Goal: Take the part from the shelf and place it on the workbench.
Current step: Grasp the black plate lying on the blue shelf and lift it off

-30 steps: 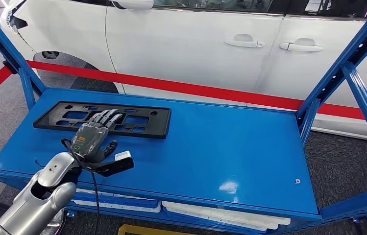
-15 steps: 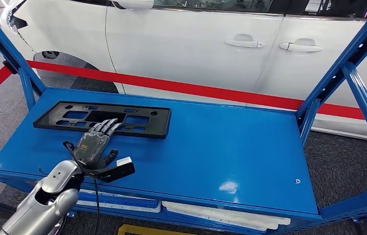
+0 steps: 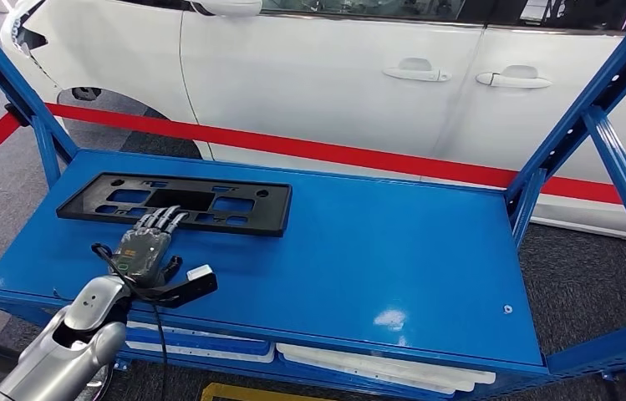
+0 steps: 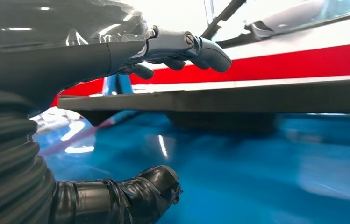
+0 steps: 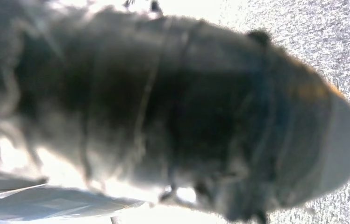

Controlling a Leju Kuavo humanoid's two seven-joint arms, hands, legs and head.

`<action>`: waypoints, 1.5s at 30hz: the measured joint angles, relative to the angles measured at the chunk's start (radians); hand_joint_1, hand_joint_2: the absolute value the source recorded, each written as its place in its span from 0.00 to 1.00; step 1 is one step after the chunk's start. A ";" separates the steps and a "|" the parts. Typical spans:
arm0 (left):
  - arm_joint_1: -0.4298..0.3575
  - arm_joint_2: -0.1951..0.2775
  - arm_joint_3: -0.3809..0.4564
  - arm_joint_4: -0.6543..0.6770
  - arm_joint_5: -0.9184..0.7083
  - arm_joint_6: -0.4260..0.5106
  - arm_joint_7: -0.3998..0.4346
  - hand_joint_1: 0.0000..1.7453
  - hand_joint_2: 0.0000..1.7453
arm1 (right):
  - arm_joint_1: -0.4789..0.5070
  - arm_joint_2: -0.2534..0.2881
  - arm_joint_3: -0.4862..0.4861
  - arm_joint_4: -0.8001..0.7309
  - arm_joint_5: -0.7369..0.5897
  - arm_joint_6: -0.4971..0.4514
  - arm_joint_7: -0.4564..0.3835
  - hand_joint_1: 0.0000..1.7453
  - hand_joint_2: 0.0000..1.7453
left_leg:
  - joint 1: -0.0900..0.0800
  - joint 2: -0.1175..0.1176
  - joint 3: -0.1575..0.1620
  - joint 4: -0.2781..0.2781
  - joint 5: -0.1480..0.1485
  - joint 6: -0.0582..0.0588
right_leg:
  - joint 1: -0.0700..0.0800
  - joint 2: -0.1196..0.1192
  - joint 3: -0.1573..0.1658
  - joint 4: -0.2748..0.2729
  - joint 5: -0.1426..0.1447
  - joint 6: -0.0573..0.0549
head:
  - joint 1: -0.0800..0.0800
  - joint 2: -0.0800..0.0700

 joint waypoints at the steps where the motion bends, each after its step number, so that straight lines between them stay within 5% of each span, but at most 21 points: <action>1: -0.001 0.004 0.007 0.006 -0.006 0.004 0.004 0.00 1.00 | 0.000 -0.001 0.000 0.000 0.000 0.000 0.000 0.00 0.00 | 0.000 0.000 0.000 0.000 0.000 0.000 | 0.000 0.000 0.000 0.000 0.000 0.000 | 0.000 0.000; 14: -0.040 0.025 0.089 0.089 -0.063 0.029 0.029 0.00 1.00 | 0.001 -0.007 -0.020 0.000 -0.008 0.000 0.013 0.00 0.00 | 0.000 0.000 0.000 0.000 0.000 0.000 | 0.000 0.000 0.000 0.000 0.000 0.000 | 0.000 0.000; 45: -0.083 0.021 0.091 0.196 -0.090 0.050 0.044 0.00 1.00 | -0.001 -0.008 -0.027 0.000 -0.019 0.000 0.016 0.00 0.00 | 0.000 0.000 0.000 0.000 0.000 0.000 | 0.000 0.000 0.000 0.000 0.000 0.000 | 0.000 0.000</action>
